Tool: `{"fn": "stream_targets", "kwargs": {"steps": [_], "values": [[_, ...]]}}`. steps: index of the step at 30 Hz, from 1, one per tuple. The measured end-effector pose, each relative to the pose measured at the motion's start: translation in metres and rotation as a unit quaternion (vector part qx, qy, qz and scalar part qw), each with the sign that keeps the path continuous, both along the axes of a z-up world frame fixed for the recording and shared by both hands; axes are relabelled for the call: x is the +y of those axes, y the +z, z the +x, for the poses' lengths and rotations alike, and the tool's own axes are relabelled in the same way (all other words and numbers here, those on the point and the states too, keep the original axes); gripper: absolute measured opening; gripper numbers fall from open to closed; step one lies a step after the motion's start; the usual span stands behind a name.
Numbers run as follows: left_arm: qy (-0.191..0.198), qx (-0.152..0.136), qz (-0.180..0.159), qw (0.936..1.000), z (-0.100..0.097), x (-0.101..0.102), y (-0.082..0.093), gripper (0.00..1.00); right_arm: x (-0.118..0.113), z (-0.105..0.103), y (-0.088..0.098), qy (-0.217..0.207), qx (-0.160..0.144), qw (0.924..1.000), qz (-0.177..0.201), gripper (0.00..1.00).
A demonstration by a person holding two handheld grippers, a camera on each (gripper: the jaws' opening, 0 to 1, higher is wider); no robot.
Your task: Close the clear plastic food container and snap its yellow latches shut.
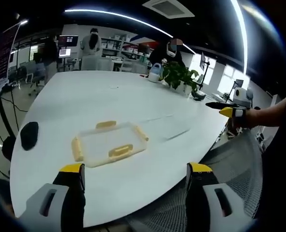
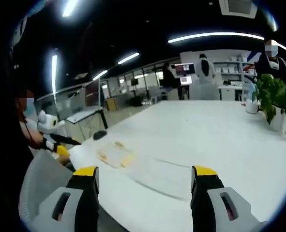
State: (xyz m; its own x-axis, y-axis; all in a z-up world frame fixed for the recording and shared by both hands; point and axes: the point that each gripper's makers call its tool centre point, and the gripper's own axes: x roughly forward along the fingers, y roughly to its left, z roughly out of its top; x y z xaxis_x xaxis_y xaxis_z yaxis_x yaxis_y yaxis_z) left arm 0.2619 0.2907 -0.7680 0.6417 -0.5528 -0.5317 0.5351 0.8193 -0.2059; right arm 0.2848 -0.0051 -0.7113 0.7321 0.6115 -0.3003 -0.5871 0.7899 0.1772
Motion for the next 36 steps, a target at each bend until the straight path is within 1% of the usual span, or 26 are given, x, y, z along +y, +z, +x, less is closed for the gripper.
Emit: {"fn": "stream_targets", "kwargs": {"steps": [10, 14, 15, 17, 22, 29, 31, 33, 36], "values": [[-0.006, 0.003, 0.008, 0.9999, 0.001, 0.005, -0.004, 0.87, 0.027, 0.008, 0.007, 0.029, -0.008, 0.9995, 0.005, 0.78], [-0.003, 0.010, 0.002, 0.9999, 0.004, 0.009, -0.003, 0.87, 0.041, 0.012, 0.010, 0.046, -0.011, 0.9989, 0.004, 0.77], [-0.001, 0.016, -0.005, 0.9999, 0.006, 0.010, -0.003, 0.87, 0.045, 0.013, 0.011, 0.052, -0.013, 0.9986, 0.002, 0.77], [0.000, 0.016, -0.013, 0.9998, 0.010, 0.010, -0.001, 0.87, 0.051, 0.016, 0.012, 0.060, -0.014, 0.9981, 0.003, 0.77], [-0.007, 0.015, -0.004, 0.9999, 0.018, 0.013, -0.001, 0.86, 0.063, 0.022, 0.014, 0.076, -0.015, 0.9970, 0.001, 0.77], [-0.017, 0.012, 0.001, 0.9998, 0.024, 0.016, 0.000, 0.86, 0.076, 0.029, 0.014, 0.096, -0.019, 0.9952, -0.006, 0.76], [-0.024, 0.017, 0.006, 0.9995, 0.024, 0.018, -0.001, 0.83, 0.080, 0.030, 0.013, 0.102, -0.018, 0.9946, -0.006, 0.76], [-0.028, 0.020, 0.002, 0.9994, 0.025, 0.020, -0.002, 0.83, 0.084, 0.030, 0.013, 0.111, -0.018, 0.9936, -0.008, 0.76], [-0.032, 0.020, 0.008, 0.9992, 0.027, 0.023, -0.005, 0.84, 0.092, 0.030, 0.012, 0.122, -0.018, 0.9923, -0.011, 0.76]]}}
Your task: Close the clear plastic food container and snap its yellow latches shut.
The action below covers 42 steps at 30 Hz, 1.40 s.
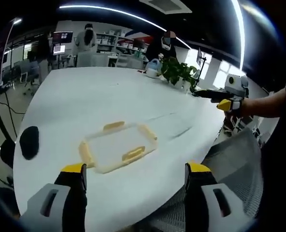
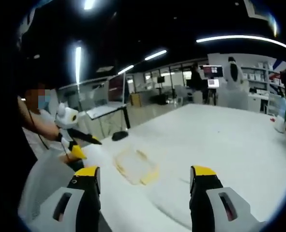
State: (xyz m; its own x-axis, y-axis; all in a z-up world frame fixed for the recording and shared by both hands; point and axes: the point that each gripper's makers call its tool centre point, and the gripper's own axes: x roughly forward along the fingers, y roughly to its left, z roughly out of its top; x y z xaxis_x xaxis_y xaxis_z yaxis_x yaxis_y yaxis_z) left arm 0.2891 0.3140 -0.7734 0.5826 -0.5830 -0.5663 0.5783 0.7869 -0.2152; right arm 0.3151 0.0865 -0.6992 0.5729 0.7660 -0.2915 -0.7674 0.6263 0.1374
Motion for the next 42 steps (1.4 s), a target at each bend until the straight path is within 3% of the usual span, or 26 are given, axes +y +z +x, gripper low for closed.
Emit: {"fn": "stream_targets", "kwargs": {"steps": [28, 42], "values": [[-0.058, -0.005, 0.050, 0.9970, 0.032, 0.021, -0.005, 0.81, 0.030, 0.015, -0.017, 0.055, 0.013, 0.9979, -0.033, 0.72], [-0.088, 0.003, 0.068, 0.9938, 0.039, 0.021, -0.013, 0.81, 0.048, 0.021, -0.029, 0.084, 0.021, 0.9949, -0.051, 0.73]]}}
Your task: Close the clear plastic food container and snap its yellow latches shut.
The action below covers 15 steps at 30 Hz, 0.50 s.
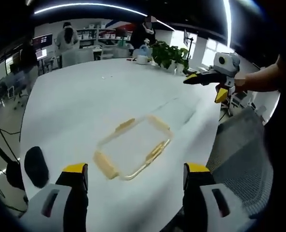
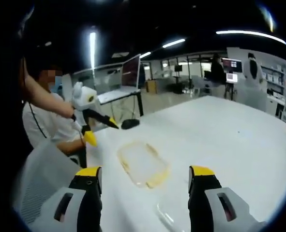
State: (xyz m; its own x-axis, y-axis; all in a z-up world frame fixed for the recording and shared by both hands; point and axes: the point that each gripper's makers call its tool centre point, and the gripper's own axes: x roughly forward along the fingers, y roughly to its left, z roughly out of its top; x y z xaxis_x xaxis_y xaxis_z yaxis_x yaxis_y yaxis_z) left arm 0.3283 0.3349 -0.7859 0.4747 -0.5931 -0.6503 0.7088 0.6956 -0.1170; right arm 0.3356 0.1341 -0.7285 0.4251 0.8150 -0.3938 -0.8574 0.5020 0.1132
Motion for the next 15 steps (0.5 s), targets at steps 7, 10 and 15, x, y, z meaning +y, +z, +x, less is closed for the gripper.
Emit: {"fn": "stream_targets", "kwargs": {"steps": [7, 10, 15], "values": [[-0.011, 0.008, 0.008, 0.9999, 0.004, 0.002, -0.005, 0.81, 0.006, 0.000, -0.007, 0.024, 0.004, 0.9995, -0.020, 0.72], [-0.018, 0.010, 0.014, 0.9997, 0.004, 0.002, -0.005, 0.81, 0.007, 0.000, -0.009, 0.032, 0.004, 0.9991, -0.028, 0.71], [-0.028, 0.012, 0.020, 0.9993, 0.007, 0.003, -0.007, 0.80, 0.010, 0.002, -0.011, 0.043, 0.003, 0.9983, -0.040, 0.70]]}}
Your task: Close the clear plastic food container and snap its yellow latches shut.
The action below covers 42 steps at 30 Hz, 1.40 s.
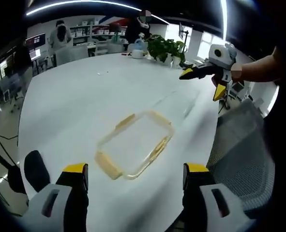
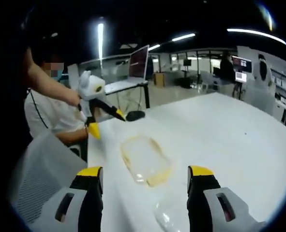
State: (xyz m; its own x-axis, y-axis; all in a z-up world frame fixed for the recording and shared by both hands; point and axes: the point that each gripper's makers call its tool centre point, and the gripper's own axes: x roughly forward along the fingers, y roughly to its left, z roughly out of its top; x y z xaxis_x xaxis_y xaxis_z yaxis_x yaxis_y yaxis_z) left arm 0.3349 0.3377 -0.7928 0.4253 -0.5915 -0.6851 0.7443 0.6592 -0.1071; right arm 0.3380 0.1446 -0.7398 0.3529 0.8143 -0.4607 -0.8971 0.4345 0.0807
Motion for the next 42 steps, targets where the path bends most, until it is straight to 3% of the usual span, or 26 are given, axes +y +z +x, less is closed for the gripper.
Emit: {"fn": "stream_targets", "kwargs": {"steps": [21, 37, 42], "values": [[-0.050, 0.021, 0.038, 0.9978, 0.023, 0.007, -0.012, 0.80, 0.003, 0.009, -0.019, 0.035, -0.004, 0.9983, -0.046, 0.70], [-0.104, 0.037, 0.092, 0.9896, 0.026, 0.013, -0.027, 0.83, 0.015, 0.017, -0.031, 0.073, 0.000, 0.9937, -0.085, 0.72], [-0.111, 0.041, 0.098, 0.9881, 0.028, 0.012, -0.028, 0.83, 0.017, 0.019, -0.030, 0.070, 0.011, 0.9947, -0.075, 0.70]]}}
